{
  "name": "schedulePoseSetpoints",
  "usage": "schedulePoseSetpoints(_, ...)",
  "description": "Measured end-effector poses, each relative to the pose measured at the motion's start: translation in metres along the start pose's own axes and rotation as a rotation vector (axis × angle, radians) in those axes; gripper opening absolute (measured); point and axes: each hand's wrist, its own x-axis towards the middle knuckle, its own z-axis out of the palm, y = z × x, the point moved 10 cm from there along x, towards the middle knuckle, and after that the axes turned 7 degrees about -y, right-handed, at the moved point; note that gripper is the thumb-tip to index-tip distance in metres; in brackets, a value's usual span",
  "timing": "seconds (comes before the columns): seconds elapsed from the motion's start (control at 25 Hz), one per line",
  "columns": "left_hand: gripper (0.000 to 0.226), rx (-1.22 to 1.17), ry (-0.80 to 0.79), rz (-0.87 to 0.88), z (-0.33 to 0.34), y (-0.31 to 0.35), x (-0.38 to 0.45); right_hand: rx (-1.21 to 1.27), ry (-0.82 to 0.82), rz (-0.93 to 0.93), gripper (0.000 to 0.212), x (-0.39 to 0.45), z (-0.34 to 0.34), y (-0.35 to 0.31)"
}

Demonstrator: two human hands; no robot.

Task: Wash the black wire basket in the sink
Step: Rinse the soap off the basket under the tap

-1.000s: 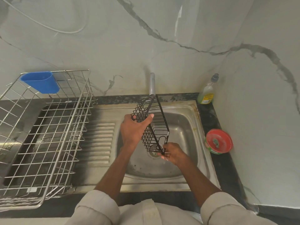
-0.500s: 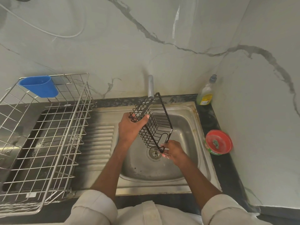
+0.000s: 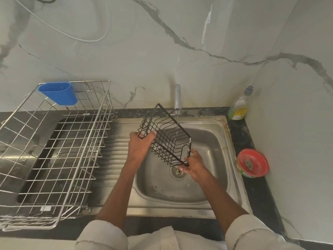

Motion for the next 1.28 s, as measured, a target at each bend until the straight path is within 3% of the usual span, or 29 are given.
schedulePoseSetpoints(0.16,0.096,-0.159,-0.088,-0.108,0.006,-0.028,0.004,-0.108,0.178,-0.160,0.056,-0.018,-0.030,-0.036)
schedulePoseSetpoints(0.28,0.073,-0.341,-0.184,-0.238,0.021,-0.049,0.001,-0.330,0.301,-0.271,0.038,-0.043,-0.048,-0.071)
schedulePoseSetpoints(0.36,0.070,-0.465,-0.228,-0.345,0.033,-0.064,-0.003,-0.399,0.354,-0.326,0.033,-0.059,-0.052,-0.095)
schedulePoseSetpoints(0.52,0.094,-0.607,-0.336,-0.539,0.064,-0.091,-0.008,-0.471,0.402,-0.408,0.047,-0.095,-0.051,-0.135)
schedulePoseSetpoints(0.68,0.086,-0.733,-0.446,-0.668,0.104,-0.109,-0.016,-0.566,0.424,-0.480,0.066,-0.125,-0.044,-0.157)
schedulePoseSetpoints(0.76,0.077,-0.771,-0.471,-0.723,0.125,-0.114,-0.020,-0.635,0.437,-0.514,0.061,-0.139,-0.038,-0.168)
schedulePoseSetpoints(0.96,0.047,-0.857,-0.449,-0.715,0.166,-0.105,-0.004,-0.742,0.477,-0.640,0.060,-0.176,-0.028,-0.189)
schedulePoseSetpoints(1.28,0.081,-0.958,-0.472,-0.688,0.205,-0.073,0.038,-0.780,0.399,-0.729,0.081,-0.182,-0.024,-0.192)
